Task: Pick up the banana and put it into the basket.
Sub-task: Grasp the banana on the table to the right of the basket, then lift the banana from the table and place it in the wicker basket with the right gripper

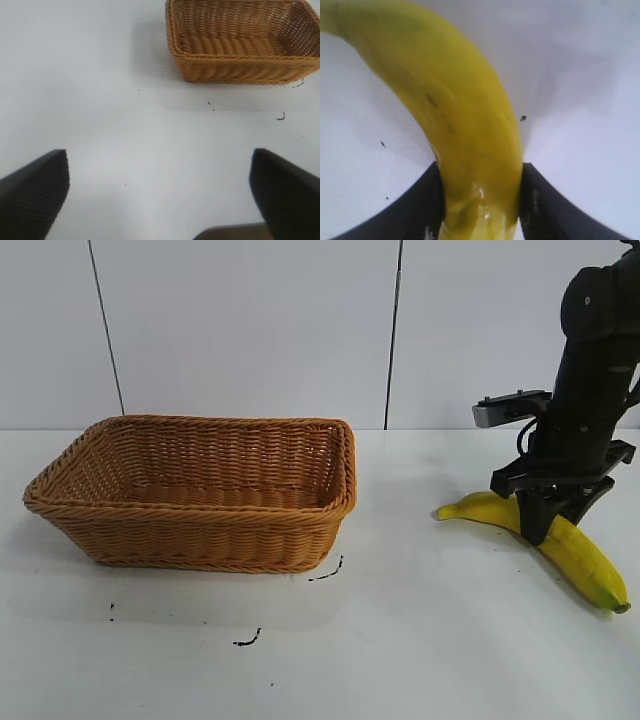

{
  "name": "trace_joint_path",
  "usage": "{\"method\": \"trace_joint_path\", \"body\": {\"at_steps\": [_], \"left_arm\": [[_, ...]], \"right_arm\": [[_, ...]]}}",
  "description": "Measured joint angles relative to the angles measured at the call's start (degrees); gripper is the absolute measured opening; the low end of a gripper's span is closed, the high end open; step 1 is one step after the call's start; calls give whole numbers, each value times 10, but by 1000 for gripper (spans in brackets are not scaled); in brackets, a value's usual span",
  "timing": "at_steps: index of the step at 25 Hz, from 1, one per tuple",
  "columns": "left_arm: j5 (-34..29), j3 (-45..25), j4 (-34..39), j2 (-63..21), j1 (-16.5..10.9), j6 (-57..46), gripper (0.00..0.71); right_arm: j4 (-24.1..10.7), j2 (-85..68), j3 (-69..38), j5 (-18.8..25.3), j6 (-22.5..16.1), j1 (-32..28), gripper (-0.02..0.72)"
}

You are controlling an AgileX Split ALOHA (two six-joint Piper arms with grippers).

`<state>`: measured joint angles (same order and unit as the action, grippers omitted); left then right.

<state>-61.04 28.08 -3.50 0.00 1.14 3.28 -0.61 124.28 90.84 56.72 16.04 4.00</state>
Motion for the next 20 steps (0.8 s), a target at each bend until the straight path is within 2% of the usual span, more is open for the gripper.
{"method": "trace_joint_path", "body": {"at_steps": [5, 7, 11, 20], "left_arm": [[0, 0, 0, 0, 0, 0, 695], [0, 0, 0, 0, 0, 0, 695], [0, 0, 0, 0, 0, 0, 695], [0, 0, 1, 0, 0, 0, 695]], "right_arm": [[6, -31, 111, 94, 0, 0, 318], [6, -34, 160, 118, 0, 3, 318], [1, -34, 226, 123, -15, 16, 318], [2, -16, 305, 131, -4, 89, 318]]}}
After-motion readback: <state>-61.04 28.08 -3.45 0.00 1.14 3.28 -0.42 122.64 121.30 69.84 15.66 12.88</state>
